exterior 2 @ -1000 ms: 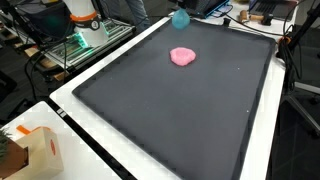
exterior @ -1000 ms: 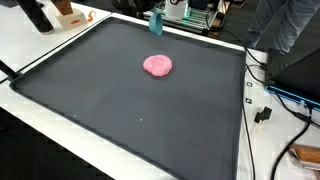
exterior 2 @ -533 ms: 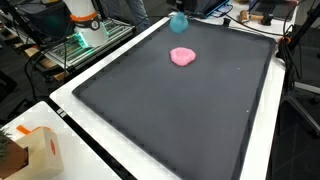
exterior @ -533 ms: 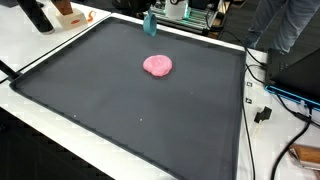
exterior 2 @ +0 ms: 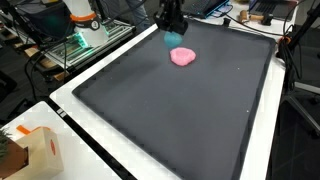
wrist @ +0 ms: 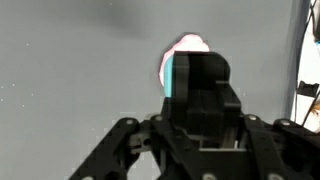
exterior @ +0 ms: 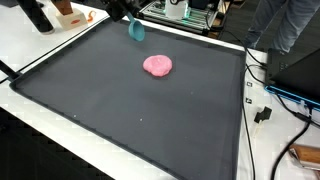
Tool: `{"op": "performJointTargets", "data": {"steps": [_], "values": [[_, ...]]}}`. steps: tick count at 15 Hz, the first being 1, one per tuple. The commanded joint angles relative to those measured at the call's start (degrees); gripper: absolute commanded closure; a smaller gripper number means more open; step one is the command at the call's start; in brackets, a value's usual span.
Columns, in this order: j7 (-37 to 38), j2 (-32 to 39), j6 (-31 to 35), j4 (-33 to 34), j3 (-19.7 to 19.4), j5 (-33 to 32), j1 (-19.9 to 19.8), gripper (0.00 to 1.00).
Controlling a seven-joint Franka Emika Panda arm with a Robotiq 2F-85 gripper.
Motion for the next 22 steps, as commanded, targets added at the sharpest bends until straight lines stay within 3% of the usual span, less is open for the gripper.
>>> {"op": "performJointTargets", "data": {"steps": [1,10,22], "values": [[-7.4,3.4,-1.4,-0.1,-0.9,7.0,-3.6,0.75],[-17.0,12.2,-4.9,1.3,-1.1,16.7,-9.9,0.75],[-22.3,18.5,-15.9,5.1,-1.4,23.6,-13.5,0.75]]}}
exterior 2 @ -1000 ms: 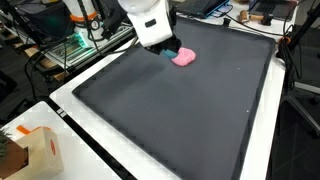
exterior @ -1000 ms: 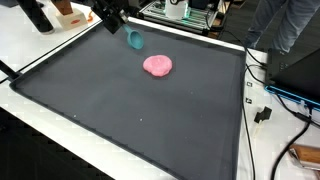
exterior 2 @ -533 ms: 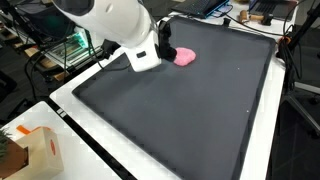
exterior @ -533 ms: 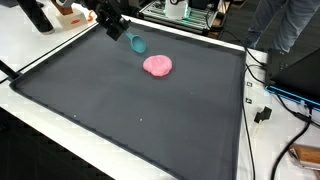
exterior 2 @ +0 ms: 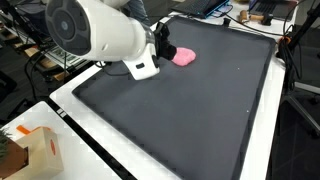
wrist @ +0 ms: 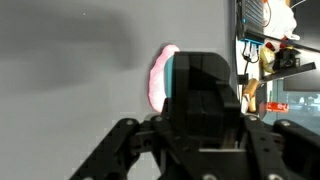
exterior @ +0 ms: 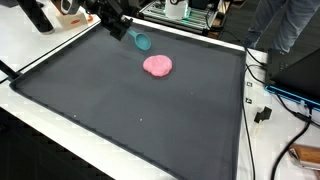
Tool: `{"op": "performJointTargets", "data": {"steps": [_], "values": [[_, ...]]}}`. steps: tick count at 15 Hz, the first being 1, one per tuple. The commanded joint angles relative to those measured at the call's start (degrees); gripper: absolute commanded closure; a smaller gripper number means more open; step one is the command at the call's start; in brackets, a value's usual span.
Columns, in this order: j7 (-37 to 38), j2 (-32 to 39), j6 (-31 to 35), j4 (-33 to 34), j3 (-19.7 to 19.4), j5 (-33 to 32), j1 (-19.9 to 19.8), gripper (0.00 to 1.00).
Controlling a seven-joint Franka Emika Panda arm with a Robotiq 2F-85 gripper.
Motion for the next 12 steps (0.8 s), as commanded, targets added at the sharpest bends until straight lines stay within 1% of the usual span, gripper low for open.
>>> {"op": "performJointTargets", "data": {"steps": [1,12], "values": [[-2.1,2.4,-4.3,2.1,-0.3,2.8,-1.1,0.75],[-5.1,7.9,-6.7,3.8,-0.4,6.0,-1.4,0.75]]}}
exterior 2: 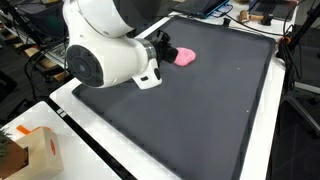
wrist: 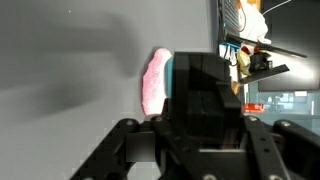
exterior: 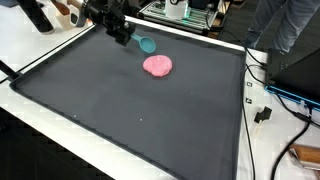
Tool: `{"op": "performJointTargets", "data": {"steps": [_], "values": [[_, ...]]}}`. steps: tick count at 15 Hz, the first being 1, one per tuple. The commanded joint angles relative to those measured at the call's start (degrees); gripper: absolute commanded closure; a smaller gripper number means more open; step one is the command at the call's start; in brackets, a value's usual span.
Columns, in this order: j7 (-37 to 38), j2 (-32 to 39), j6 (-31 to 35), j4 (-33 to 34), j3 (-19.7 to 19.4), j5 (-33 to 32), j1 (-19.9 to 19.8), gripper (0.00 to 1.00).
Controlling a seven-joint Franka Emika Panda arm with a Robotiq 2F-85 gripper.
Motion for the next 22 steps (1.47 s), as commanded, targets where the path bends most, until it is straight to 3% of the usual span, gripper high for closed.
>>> {"op": "performJointTargets", "data": {"steps": [1,15,22], "values": [[-1.2,2.1,-2.3,1.5,-0.2,1.7,-0.6,0.75],[0.0,1.7,-0.7,2.3,-1.0,0.8,0.2,0.75],[4.9,-1.6,3.0,1.8,-1.5,-2.4,3.0,0.75]]}}
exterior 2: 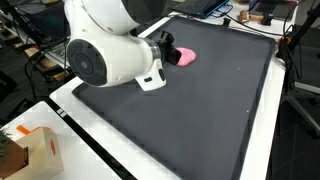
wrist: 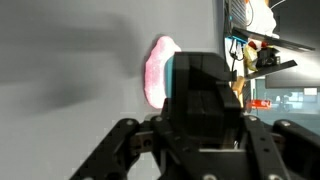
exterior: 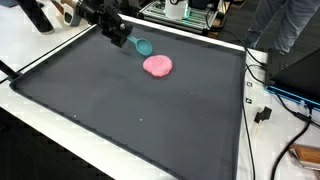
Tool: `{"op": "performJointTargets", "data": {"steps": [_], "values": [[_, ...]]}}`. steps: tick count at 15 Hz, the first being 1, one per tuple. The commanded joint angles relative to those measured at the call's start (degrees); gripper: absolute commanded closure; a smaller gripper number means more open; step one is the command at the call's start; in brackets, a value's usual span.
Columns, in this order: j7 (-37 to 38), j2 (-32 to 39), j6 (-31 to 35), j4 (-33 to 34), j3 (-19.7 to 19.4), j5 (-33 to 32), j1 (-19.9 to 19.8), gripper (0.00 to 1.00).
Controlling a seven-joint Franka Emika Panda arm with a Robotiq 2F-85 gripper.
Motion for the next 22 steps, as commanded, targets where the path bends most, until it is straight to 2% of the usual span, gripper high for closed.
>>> {"op": "performJointTargets", "data": {"steps": [1,13,18,22], "values": [[4.1,-2.8,3.3,-1.4,-0.9,-2.7,2.5,0.75],[19.4,-10.3,14.3,-5.3,1.1,-16.9,8.9,0.75],[28.0,-13.0,22.3,-8.6,2.3,-24.0,12.3,0.75],[36.3,-15.8,28.5,-11.4,3.0,-32.6,16.1,0.75]]}}
